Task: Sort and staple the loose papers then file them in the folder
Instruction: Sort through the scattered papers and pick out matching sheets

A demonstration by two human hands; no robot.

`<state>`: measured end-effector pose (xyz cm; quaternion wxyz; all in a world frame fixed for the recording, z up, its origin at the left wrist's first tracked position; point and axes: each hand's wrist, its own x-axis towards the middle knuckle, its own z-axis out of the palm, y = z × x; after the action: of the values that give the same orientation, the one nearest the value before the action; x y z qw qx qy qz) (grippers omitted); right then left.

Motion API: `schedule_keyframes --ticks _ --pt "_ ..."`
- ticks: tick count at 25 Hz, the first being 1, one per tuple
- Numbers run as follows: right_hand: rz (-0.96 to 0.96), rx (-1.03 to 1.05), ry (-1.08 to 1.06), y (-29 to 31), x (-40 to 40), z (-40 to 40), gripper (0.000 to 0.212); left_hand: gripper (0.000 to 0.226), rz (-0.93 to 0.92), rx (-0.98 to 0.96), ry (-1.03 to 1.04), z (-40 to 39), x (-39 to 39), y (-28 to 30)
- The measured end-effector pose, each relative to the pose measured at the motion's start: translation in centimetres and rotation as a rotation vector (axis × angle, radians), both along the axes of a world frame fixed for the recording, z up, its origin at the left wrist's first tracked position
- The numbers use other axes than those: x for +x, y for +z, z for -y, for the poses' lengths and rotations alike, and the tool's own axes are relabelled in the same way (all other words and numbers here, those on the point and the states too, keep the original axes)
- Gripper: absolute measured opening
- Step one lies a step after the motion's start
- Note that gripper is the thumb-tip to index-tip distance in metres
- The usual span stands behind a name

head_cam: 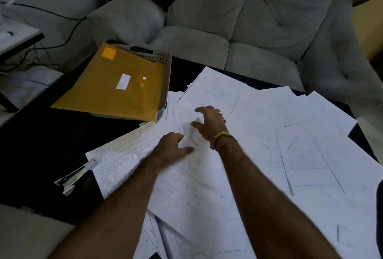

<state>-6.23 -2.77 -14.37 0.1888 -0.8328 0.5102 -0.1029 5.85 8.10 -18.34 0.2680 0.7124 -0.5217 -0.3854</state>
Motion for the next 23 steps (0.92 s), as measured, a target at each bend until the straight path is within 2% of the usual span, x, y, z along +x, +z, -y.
schedule_keyframes --ticks 3,6,8,10,14,16,18,23 --pt "-0.132 0.037 0.146 -0.3 2.9 3.0 0.055 0.052 0.002 -0.043 0.01 -0.3 0.1 -1.6" --pt "-0.291 0.108 0.275 -0.4 5.5 4.4 0.075 0.051 0.043 -0.053 0.003 -0.1 0.1 -1.9" --pt "-0.4 0.102 0.321 -0.2 6.6 5.1 0.086 0.059 0.08 -0.067 0.018 -0.1 0.0 -2.4" --pt "-0.475 0.091 0.332 0.2 7.1 5.9 0.086 0.068 0.149 -0.074 0.027 -0.2 -0.2 -2.6" --pt "-0.595 0.001 0.36 0.9 7.1 6.0 0.069 0.068 0.18 -0.1 0.03 -0.4 -0.4 -2.6" --pt "-0.549 -0.086 0.36 1.3 6.4 5.6 0.051 0.065 0.174 -0.129 0.027 -0.5 -0.6 -2.4" --pt "-0.397 -0.134 0.301 2.4 5.0 5.2 0.031 0.062 0.153 -0.152 0.019 -0.8 -0.8 -2.0" --pt "-0.113 -0.284 0.104 9.4 -0.3 3.5 0.017 0.056 0.071 -0.088 0.046 -1.5 -1.2 -0.2"
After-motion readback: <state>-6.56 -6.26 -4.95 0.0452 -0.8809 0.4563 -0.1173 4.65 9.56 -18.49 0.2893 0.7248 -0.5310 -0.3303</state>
